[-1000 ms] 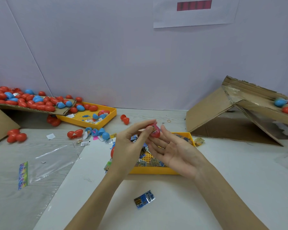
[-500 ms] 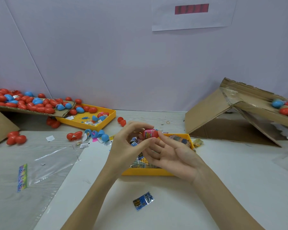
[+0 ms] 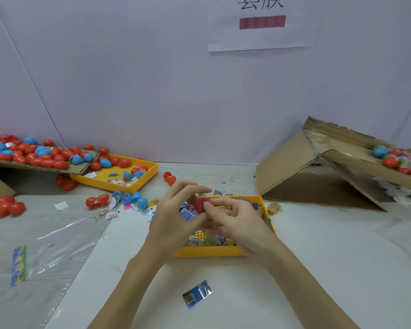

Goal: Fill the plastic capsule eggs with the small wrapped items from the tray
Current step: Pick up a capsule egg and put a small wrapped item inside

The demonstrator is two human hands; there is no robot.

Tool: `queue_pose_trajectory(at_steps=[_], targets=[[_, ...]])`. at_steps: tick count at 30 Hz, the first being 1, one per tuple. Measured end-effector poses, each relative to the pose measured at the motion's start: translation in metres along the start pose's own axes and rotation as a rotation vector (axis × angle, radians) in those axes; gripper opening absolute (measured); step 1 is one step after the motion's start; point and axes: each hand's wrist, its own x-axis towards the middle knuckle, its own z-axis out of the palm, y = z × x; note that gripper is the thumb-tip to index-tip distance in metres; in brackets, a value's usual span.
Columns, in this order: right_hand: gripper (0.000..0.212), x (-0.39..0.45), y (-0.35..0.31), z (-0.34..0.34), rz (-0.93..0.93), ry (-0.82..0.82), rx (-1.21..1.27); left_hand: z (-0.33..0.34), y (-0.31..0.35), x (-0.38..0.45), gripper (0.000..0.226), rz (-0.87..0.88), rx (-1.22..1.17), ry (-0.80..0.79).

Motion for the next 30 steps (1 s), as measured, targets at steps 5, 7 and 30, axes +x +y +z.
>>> queue_pose_trajectory(at_steps=[5,7,30], targets=[[0.035,0.009,-0.027,-0.028,0.057,0.031,0.359,-0.004,0.003,-0.002,0.058,-0.120,-0.028,0.006],[0.036,0.019,-0.057,-0.054,-0.021,0.070,0.765,-0.004,0.004,0.001,0.047,-0.157,-0.029,0.070],[0.030,0.038,0.016,-0.036,-0.007,-0.072,-0.392,-0.028,-0.075,0.019,0.027,-0.708,0.313,0.259]])
